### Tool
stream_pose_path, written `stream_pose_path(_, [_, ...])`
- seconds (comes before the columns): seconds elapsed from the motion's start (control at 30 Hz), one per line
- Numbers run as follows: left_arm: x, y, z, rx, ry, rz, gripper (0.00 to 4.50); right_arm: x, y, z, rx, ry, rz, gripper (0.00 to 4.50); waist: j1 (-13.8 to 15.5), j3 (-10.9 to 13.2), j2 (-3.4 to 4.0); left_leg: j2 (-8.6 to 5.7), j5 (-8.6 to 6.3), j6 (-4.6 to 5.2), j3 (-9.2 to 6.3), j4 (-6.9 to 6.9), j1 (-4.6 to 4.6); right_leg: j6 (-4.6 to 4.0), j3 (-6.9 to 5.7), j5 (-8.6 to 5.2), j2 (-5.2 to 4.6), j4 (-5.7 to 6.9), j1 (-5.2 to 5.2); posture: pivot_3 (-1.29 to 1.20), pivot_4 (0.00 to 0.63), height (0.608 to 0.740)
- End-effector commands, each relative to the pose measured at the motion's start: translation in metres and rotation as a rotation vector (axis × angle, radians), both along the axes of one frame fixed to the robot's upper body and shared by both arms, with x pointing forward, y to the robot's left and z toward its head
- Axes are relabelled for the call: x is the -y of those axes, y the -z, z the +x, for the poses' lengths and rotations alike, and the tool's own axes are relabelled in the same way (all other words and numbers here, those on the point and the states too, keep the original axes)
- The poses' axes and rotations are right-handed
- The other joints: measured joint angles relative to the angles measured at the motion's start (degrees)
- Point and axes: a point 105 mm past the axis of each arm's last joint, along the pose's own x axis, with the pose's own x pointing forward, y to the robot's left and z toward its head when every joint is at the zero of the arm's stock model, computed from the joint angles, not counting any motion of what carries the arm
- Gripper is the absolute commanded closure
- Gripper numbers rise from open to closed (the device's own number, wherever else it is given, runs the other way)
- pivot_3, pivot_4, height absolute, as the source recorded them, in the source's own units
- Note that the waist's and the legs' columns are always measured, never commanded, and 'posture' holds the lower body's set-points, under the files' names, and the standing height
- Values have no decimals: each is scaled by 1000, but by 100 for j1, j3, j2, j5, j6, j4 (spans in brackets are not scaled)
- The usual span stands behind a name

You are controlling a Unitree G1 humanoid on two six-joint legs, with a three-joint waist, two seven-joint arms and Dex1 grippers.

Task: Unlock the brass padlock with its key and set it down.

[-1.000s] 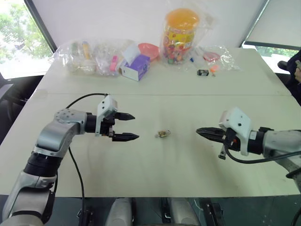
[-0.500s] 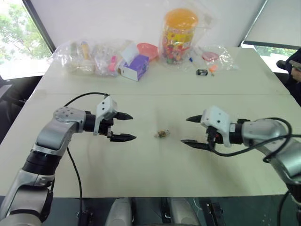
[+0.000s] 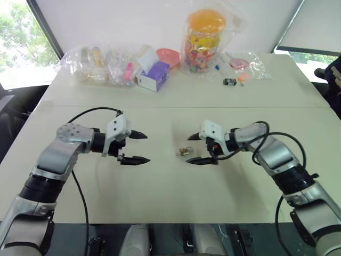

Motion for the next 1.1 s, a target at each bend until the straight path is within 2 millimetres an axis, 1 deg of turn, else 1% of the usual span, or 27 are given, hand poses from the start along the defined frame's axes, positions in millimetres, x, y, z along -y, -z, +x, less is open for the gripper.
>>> stream_pose_path(0.03, [4,-12,1,67,4,-12,0,-5,-2,6,31,-31,1,29,-4,0,0,-1,0,0,1,0,0,0,0,0,-1,1,0,0,150,740])
stream_pose_path(0.17, [2,-10,0,69,1,-6,0,-10,7,13,24,-16,4,29,-13,0,0,0,0,0,1,0,1,0,0,0,-2,4,-1,0,150,740])
stream_pose_path(0.2, [1,-10,0,71,-3,-5,0,-11,12,14,23,-20,-10,29,-15,0,0,0,0,0,1,0,1,0,0,0,-2,6,-1,0,150,740])
stream_pose_path(0.27, [0,-11,0,78,-11,-4,0,-9,21,14,23,-31,-46,29,-25,0,0,0,0,-1,3,0,4,0,0,0,-3,9,-1,0,150,740])
stream_pose_path(0.33, [0,-10,1,84,-15,-1,0,-8,24,15,18,-28,-51,29,-28,-1,1,0,0,-1,6,0,11,0,1,0,-4,16,-1,0,150,740])
stream_pose_path(0.43, [0,-9,1,85,-17,0,0,-8,26,17,7,-19,-39,812,-34,-1,1,1,2,-4,9,1,21,0,2,0,-4,31,1,0,150,740])
stream_pose_path(0.47, [0,-9,1,85,-16,1,0,-8,27,17,4,-18,-41,1286,-32,-1,1,1,3,-5,9,1,23,0,3,0,-4,33,1,0,150,740])
stream_pose_path(0.5, [0,-9,1,85,-16,1,0,-7,28,17,2,-16,-44,1889,-30,-1,1,1,3,-6,9,1,23,0,3,0,-4,34,1,0,150,740])
stream_pose_path(0.53, [0,-9,2,81,-18,-7,0,-7,30,17,0,-15,-47,2298,-28,-1,1,1,3,-6,9,1,24,0,3,0,-4,36,1,0,150,740])
stream_pose_path(0.63, [1,-14,4,54,-36,-59,0,-7,32,15,1,-19,-50,3816,-25,-1,1,1,3,-6,9,2,23,0,3,0,-6,36,1,0,150,740])
stream_pose_path(0.7, [2,-20,9,8,-69,-125,0,-8,32,11,30,-35,-65,3829,-17,-1,0,1,4,-6,9,2,23,0,3,0,-7,37,1,0,150,740])
stream_pose_path(0.77, [3,-23,14,-24,-94,-162,0,-7,30,9,101,-43,-88,3829,-18,-1,1,1,4,-6,8,4,23,0,2,0,-6,38,1,0,150,740])
stream_pose_path(0.83, [5,-25,15,-44,-99,-183,0,-8,18,12,251,-37,-94,3829,-20,-1,1,0,3,-6,8,4,23,0,2,0,-7,38,1,0,150,740])
stream_pose_path(0.97, [14,-32,18,-86,-89,-239,0,-13,-24,16,675,-38,-89,3829,-20,-1,1,-1,4,-8,8,4,21,0,2,0,-6,38,0,0,150,740])
stream_pose_path(1.0, [19,-35,19,-97,-77,-255,0,-15,-42,13,844,-61,-97,3829,-18,-1,1,-1,6,-10,8,4,19,0,3,0,-6,38,0,0,150,740])
stream_pose_path(1.07, [28,-39,21,-118,-56,-284,0,-20,-67,3,1073,-102,-93,3829,-9,0,2,-4,7,-13,8,5,14,0,3,0,-2,40,-7,0,150,740])
stream_pose_path(1.1, [31,-41,22,-128,-48,-296,0,-22,-76,-1,1143,-113,-87,3829,-11,-1,1,-4,8,-14,8,5,12,0,3,0,0,40,-9,0,150,740])
